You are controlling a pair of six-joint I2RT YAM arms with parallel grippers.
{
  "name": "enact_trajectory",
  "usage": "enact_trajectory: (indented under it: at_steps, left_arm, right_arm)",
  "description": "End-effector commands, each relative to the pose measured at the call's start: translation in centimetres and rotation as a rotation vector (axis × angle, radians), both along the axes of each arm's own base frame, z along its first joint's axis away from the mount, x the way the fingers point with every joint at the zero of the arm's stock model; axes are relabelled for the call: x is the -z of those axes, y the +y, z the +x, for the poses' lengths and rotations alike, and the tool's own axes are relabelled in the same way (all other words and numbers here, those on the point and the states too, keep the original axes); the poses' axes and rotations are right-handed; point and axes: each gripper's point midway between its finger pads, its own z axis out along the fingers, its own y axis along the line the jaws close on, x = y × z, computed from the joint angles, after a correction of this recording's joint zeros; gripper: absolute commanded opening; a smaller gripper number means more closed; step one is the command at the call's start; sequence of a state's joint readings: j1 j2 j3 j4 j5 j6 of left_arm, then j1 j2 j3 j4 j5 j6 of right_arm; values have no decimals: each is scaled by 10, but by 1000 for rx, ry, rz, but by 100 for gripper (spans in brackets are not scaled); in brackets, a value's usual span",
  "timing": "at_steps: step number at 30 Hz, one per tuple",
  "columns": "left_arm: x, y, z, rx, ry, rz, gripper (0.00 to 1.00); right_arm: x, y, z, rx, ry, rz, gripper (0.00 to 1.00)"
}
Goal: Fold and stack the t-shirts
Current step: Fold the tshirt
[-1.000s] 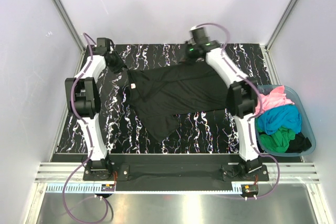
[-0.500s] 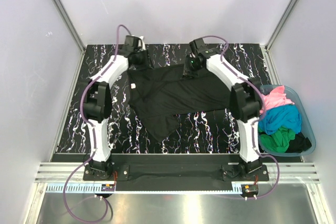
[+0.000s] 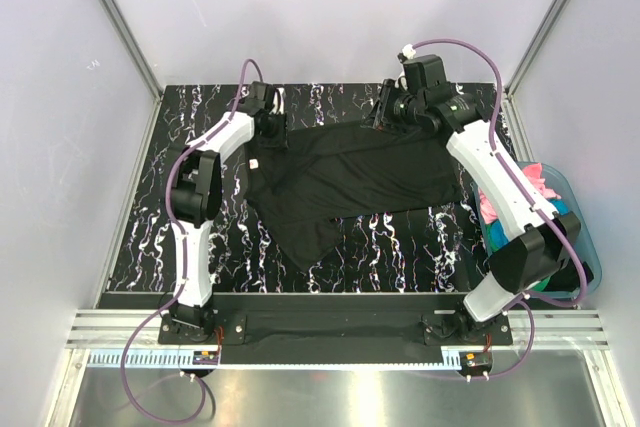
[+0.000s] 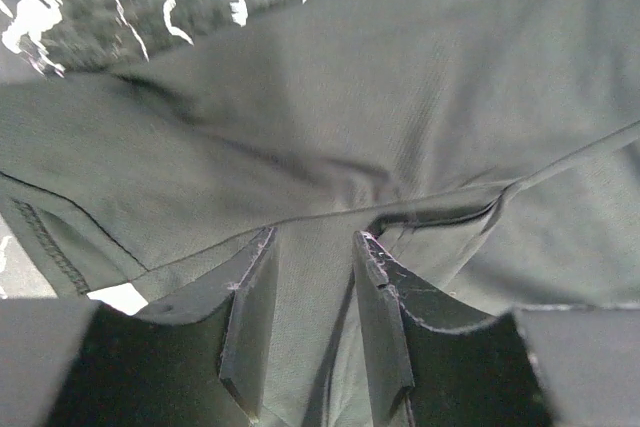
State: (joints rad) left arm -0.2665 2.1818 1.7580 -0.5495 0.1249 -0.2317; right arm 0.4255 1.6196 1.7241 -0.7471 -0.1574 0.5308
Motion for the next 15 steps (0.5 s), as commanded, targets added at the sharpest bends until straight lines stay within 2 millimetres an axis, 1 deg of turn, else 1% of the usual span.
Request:
enact_trajectory:
  at_steps: [1, 5, 13, 15]
  left_arm:
    - [-6, -12, 6, 89, -65, -8, 40]
    - [6, -19, -4, 128, -25, -14, 40]
    - [12, -34, -10, 177, -20, -31, 41]
    - [14, -35, -11, 174, -15, -29, 41]
  right_arm:
    - [15, -8, -6, 17, 25, -55, 32]
    - [17, -11, -7, 17, 28, -67, 33]
    - [20, -12, -5, 14, 22, -73, 33]
    - [21, -11, -5, 10, 24, -77, 33]
